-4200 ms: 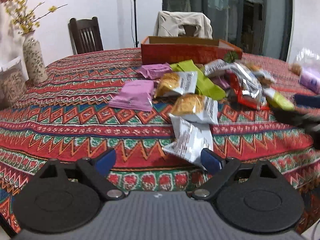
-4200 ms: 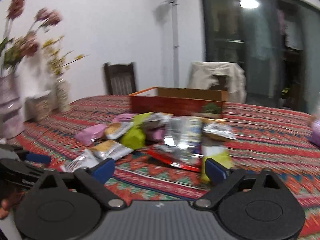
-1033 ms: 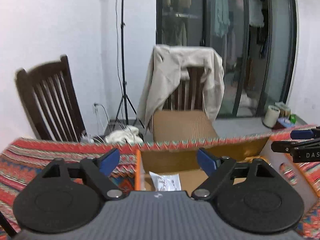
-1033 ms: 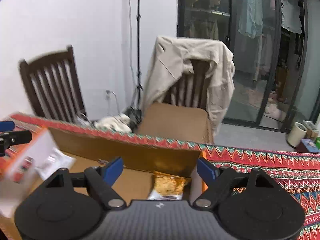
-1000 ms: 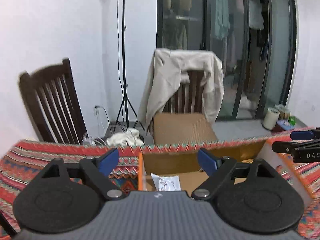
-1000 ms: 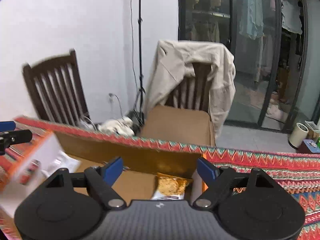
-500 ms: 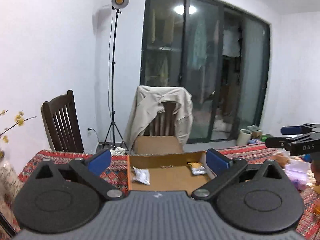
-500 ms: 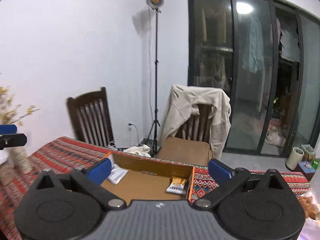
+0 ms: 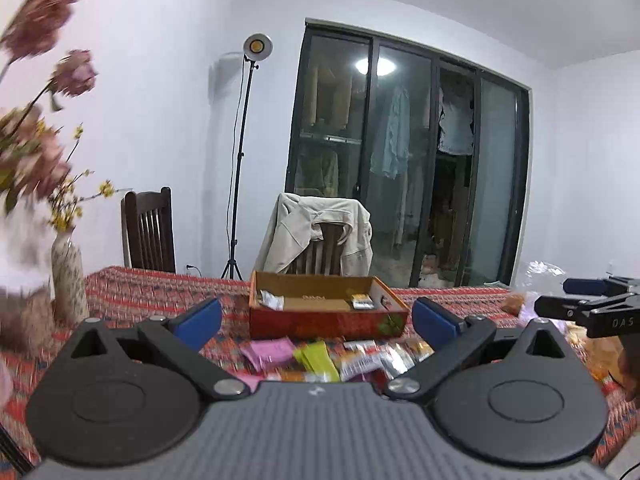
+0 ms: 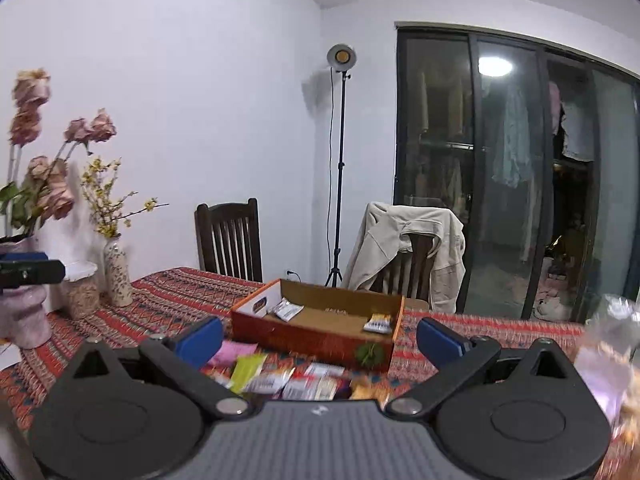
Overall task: Organize snacks
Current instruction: 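Withdraw both tools from the box back toward the snack pile, then grasp a pink packet with the left gripper while the right gripper grasps a pumpkin-seed oat bar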
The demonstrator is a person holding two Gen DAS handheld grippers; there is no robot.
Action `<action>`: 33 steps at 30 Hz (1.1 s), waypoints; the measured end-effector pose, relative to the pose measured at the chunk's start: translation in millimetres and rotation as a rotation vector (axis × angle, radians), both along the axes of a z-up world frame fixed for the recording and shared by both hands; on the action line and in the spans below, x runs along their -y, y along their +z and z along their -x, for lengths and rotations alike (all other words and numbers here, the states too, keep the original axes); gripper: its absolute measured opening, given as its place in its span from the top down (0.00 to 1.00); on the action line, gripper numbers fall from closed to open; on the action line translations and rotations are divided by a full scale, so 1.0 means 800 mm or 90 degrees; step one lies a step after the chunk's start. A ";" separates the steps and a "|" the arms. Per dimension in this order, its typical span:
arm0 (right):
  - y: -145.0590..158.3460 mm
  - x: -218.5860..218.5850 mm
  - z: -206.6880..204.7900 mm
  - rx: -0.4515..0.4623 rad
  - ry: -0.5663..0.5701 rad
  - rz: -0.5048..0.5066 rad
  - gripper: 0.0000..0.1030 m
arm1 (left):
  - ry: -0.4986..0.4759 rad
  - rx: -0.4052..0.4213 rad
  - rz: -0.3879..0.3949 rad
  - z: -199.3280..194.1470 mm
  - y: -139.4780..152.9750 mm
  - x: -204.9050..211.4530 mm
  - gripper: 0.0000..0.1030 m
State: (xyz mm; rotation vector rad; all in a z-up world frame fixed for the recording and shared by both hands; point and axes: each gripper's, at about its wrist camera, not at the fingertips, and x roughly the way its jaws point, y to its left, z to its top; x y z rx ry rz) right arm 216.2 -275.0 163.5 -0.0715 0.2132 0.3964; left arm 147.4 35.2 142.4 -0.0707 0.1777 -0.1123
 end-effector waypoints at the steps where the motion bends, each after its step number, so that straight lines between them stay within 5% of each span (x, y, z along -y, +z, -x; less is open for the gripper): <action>1: -0.015 0.002 0.016 0.003 -0.005 -0.007 0.00 | 0.006 0.004 -0.001 0.013 -0.014 0.003 0.00; 6: -0.101 -0.006 0.082 -0.007 -0.056 -0.016 0.00 | 0.028 -0.032 0.014 0.061 -0.076 0.008 0.00; 13: -0.199 -0.016 0.122 -0.067 -0.068 -0.013 0.00 | 0.034 -0.098 -0.017 0.067 -0.134 0.012 0.00; 26: -0.219 -0.025 0.098 -0.101 -0.077 -0.018 0.00 | 0.035 -0.135 0.000 0.032 -0.151 0.002 0.00; 33: -0.224 -0.020 0.060 -0.133 -0.091 -0.081 0.00 | 0.046 -0.176 0.003 -0.019 -0.167 -0.012 0.00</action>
